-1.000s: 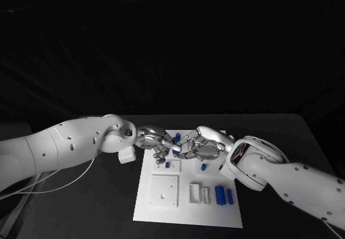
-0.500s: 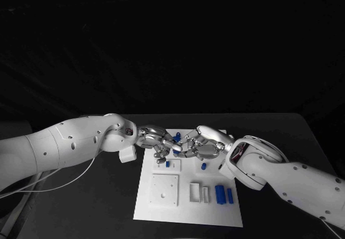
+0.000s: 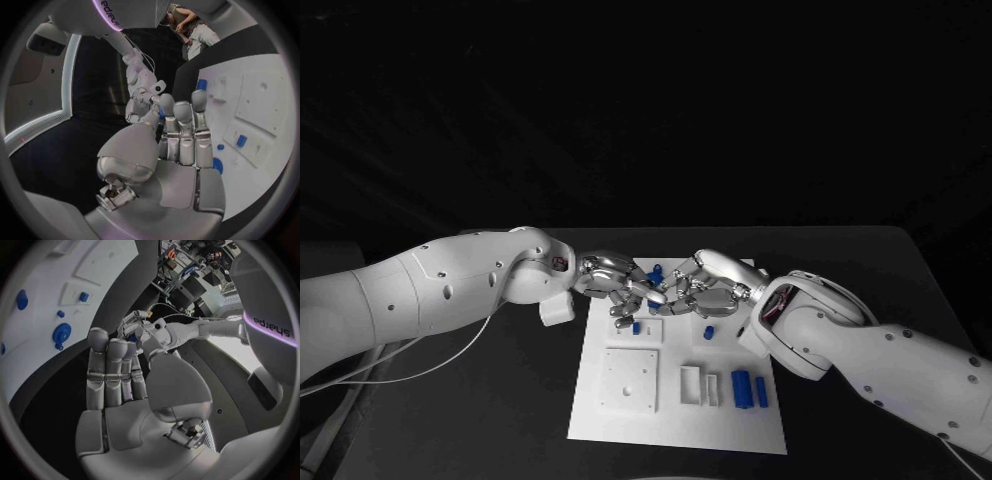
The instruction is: Assemble the parts on the task board
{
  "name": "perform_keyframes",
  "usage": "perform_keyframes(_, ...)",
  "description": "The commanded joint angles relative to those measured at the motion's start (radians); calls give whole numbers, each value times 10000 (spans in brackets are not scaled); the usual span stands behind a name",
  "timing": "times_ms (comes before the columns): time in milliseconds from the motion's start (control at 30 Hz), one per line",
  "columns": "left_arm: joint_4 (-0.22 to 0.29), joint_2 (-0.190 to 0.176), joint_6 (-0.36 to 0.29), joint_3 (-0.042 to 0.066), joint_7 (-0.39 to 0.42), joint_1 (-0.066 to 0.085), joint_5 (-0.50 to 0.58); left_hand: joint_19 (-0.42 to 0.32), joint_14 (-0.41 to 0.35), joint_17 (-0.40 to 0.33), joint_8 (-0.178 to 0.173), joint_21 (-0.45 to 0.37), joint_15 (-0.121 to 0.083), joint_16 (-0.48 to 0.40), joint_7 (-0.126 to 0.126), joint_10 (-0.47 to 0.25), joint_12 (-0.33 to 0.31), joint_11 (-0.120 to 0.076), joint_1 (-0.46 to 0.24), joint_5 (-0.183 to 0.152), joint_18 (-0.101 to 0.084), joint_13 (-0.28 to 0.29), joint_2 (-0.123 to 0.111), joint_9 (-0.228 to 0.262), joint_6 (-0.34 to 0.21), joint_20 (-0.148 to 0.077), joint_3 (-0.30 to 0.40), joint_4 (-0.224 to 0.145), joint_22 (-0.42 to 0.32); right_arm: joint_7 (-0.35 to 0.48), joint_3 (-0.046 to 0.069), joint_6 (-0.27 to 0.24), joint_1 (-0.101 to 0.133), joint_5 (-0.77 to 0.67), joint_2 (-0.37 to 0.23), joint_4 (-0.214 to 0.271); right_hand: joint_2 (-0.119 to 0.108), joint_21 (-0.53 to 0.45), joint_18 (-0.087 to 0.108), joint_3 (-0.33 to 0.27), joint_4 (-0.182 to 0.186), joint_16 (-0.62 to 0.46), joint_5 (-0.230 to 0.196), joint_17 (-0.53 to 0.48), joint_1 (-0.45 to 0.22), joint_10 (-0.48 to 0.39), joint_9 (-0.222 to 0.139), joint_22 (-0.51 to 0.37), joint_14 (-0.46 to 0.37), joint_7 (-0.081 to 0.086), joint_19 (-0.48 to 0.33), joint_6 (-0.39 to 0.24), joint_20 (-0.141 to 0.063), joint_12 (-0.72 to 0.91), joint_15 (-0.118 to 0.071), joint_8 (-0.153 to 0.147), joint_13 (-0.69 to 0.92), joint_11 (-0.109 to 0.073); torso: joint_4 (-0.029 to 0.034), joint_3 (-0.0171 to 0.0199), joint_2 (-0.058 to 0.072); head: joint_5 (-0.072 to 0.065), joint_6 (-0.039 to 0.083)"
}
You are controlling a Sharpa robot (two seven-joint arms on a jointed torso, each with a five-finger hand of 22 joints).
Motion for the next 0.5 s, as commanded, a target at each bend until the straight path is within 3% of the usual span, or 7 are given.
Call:
perform_keyframes(33, 49, 34, 32, 19, 142, 14, 106, 86, -27, -10, 33, -61, 10, 59, -99, 42, 1, 43, 151, 25, -127, -12, 224, -10, -26, -3, 267, -328, 174, -136, -19, -48, -19, -192, 20, -16, -64, 43, -201, 54, -17, -7, -54, 15, -43, 38, 48, 452, 16, 5, -25, 127, -76, -46, -58, 39, 18, -55, -1, 1, -4, -4, 3)
perform_keyframes(333, 47, 33, -101, 18, 47, 15, 274, 78, -43, -29, -121, -80, 24, 48, -65, 24, -7, 66, 40, 23, -125, -18, 218, -165, -119, 7, 184, -184, 169, -222, -35, -265, -20, -385, 33, -58, -88, 126, -228, 77, -5, -17, 319, 58, -102, 106, 62, 463, 59, -38, 3, 273, -108, -114, -85, 36, 43, -88, 3, 4, -1, -2, -6)
perform_keyframes(367, 44, 30, -175, 17, 33, 15, 288, 72, -47, -42, -531, -102, 54, 46, -59, 22, 11, 87, 55, 20, -119, -10, 134, -801, 145, 30, 136, -162, 164, -224, -36, -286, -20, -393, 30, -60, -91, 150, -231, 83, -1, -21, 368, 61, -120, 118, 63, 467, 66, -44, 10, 285, -112, -122, -88, 36, 46, -93, 4, 4, -1, -4, -9)
perform_keyframes(433, 33, 25, -338, 17, 21, 15, 306, 93, -33, -61, -599, -102, 59, 48, -60, -21, 21, 70, -202, 89, -92, -10, -274, -977, 164, 55, -91, -65, 163, -223, -37, -331, -20, -405, 24, -60, -98, 160, -236, 85, 12, -26, 491, 65, -168, 134, 65, 466, 80, -51, 16, 295, -117, -138, -94, 36, 49, -99, -4, 5, -3, -1, -14)
perform_keyframes(500, 17, 23, -472, 17, 19, 15, 313, 87, -48, -117, -639, -138, 72, 2, -41, -59, 11, 91, -385, 223, -57, -39, -509, -1224, 250, 79, -130, -4, 147, -224, -37, -371, -20, -412, 18, -60, -104, 210, -244, 104, 13, -33, 648, 73, -203, 160, 72, 474, 102, -62, 31, 322, -127, -158, -103, 38, 57, -108, -4, 6, -2, 1, -16)
